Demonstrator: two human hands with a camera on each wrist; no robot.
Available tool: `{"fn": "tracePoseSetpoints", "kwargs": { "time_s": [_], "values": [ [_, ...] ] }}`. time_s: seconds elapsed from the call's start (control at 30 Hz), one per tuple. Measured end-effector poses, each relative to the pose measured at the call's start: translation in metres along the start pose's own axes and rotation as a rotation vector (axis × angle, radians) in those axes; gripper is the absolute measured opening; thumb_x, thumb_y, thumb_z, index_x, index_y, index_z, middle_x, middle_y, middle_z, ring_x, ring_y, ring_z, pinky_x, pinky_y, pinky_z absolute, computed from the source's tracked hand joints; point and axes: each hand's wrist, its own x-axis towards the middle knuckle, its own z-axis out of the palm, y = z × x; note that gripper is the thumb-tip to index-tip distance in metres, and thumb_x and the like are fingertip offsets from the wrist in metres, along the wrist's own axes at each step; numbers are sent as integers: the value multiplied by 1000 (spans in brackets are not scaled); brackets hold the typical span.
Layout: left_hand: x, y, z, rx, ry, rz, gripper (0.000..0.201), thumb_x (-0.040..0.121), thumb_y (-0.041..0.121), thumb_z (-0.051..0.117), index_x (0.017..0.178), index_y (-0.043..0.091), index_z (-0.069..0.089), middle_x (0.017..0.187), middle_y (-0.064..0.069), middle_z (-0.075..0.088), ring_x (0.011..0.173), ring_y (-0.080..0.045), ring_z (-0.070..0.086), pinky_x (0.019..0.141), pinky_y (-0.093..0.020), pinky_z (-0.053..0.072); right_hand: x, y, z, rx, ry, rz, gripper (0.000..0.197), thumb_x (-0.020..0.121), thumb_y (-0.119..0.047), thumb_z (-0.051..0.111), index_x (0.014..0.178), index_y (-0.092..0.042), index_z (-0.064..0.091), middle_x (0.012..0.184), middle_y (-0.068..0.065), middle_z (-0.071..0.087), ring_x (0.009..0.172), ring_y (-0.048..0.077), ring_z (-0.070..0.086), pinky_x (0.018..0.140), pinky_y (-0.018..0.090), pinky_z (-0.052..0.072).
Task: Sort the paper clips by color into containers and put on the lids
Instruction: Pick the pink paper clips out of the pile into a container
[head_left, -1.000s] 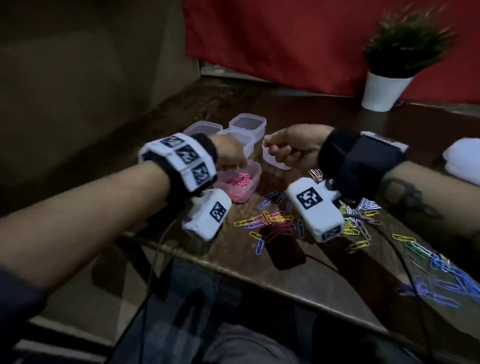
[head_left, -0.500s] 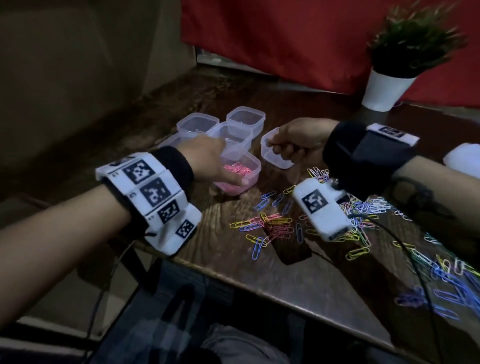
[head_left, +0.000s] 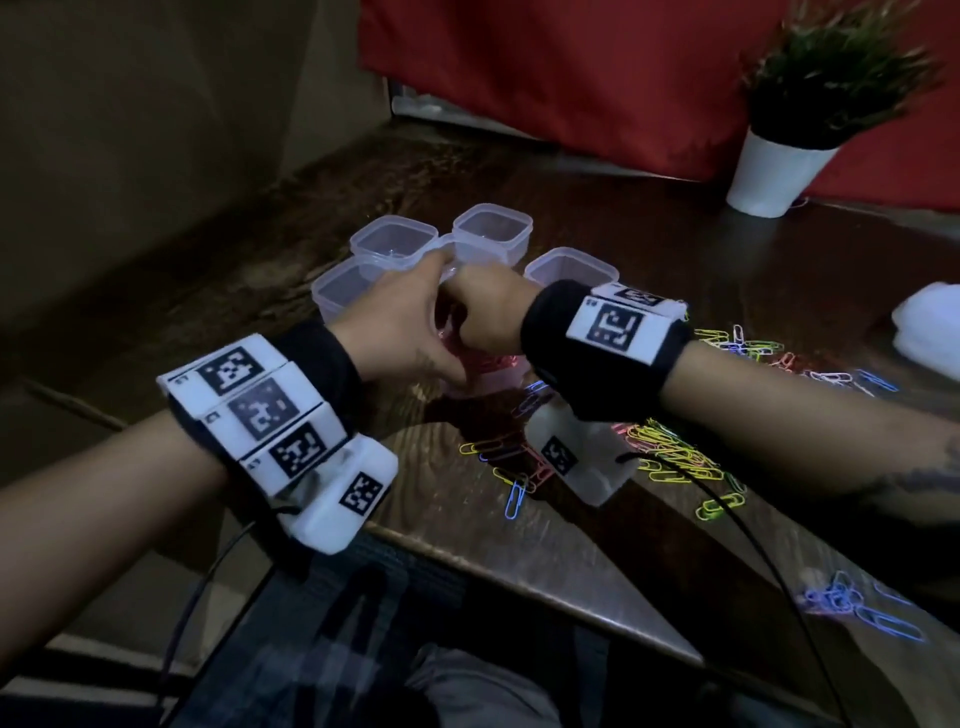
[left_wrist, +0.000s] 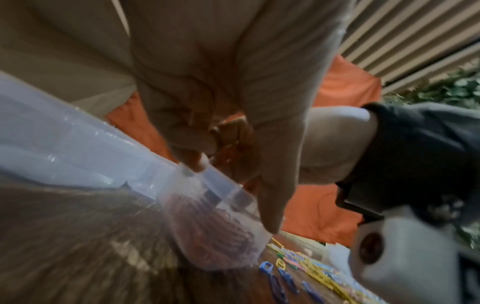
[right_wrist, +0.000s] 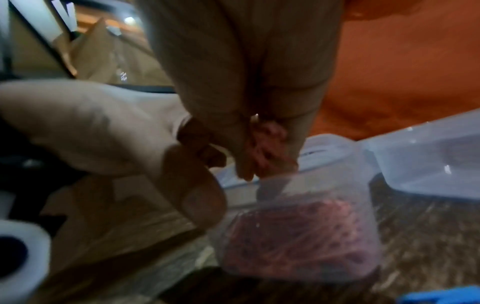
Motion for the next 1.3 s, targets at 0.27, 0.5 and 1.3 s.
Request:
{"fn": "tracePoseSetpoints", "kwargs": {
  "time_s": [0.27, 0.5, 1.3],
  "values": [
    [0, -3, 0, -44, -19, -39, 107, 56, 24, 88, 143, 17, 26, 127, -3, 49, 103, -20, 52, 74, -16, 30, -21, 54, -51, 358, 254, 87, 15, 80, 0, 62, 90, -10, 67, 81, 9, 62, 62, 13, 53, 59, 25, 50],
    [2, -4, -7, 183, -206, 5, 61, 55, 62, 65, 105, 28, 67, 93, 0, 54, 94, -15, 46, 76, -24, 34, -88, 122, -43, 207, 99, 246, 10, 82, -11, 67, 76, -18, 67, 67, 4, 62, 58, 14, 54, 53, 24, 45],
    [-25, 54, 43, 293, -255, 225, 17, 75, 22, 75, 78, 15, 60, 68, 5, 57, 67, -12, 52, 68, -28, 40, -120, 55, 10, -190, -86, -32, 22, 85, -16, 57, 105, -16, 66, 86, 1, 52, 93, 24, 57, 73, 27, 40]
  ]
}}
